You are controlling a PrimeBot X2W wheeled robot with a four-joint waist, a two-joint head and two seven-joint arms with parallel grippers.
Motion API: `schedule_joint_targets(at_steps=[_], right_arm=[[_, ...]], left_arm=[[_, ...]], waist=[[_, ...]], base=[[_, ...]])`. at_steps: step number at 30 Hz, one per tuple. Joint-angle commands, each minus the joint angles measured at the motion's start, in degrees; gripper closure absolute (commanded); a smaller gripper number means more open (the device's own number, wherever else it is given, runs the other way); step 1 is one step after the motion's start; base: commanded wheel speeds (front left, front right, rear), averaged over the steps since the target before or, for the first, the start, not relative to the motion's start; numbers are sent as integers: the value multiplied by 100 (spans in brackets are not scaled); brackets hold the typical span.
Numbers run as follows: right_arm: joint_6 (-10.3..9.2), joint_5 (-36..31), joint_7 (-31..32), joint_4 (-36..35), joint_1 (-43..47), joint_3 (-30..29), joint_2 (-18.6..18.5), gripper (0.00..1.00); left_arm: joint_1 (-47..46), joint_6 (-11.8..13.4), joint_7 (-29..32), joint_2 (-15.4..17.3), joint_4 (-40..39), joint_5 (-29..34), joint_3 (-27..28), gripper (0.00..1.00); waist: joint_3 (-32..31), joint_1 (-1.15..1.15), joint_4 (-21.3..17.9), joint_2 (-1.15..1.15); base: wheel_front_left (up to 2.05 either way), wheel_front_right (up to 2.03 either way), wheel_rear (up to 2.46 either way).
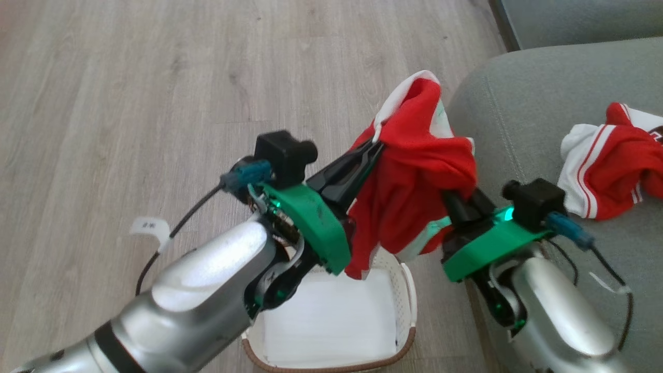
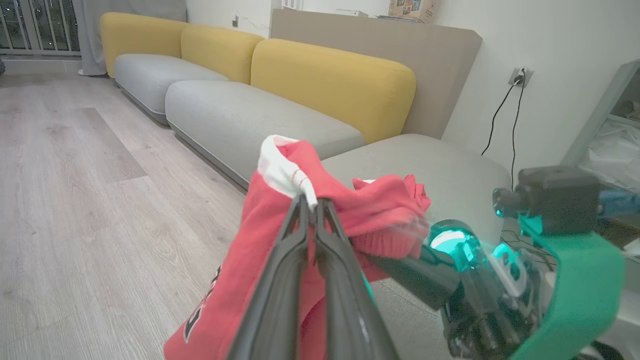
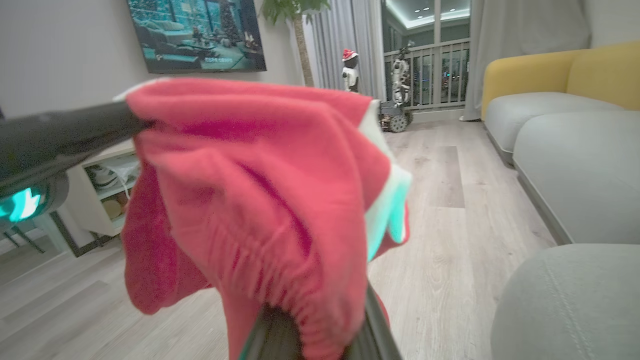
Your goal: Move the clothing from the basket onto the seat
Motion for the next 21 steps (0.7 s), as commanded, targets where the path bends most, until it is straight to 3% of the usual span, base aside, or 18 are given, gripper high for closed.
schedule_joint_targets(at_steps=[1, 2, 4, 5, 6, 21], right_arm=[[-1, -54, -54, -271, -48, -73, -41, 100], [-1, -73, -54, -316, -11, -151, -60, 100], [-1, -102, -54, -409, 58, -303, -104, 100], [-1, -120, -54, -457, 88, -368, -128, 100], [-1, -139, -54, -503, 123, -420, -152, 100], [-1, -165, -54, -1257, 394, -1127, -499, 100]], left_arm=[[-144, 20, -80, 172, -116, 82, 212, 100], [-98, 34, -103, 197, -116, 81, 210, 100], [-28, 81, -160, 260, -117, 110, 214, 55], [-1, 105, -184, 286, -121, 125, 214, 13], [19, 116, -210, 303, -128, 149, 204, 0], [282, -64, -688, 454, -137, 450, 58, 0]], waist=[[13, 0, -57, 0], [17, 0, -90, 0], [26, 0, -157, 0], [32, 0, -192, 0], [28, 0, -224, 0], [57, 0, -959, 0]], base=[[0, 0, 0], [0, 0, 0], [0, 0, 0], [0, 0, 0], [0, 0, 0], [0, 0, 0]])
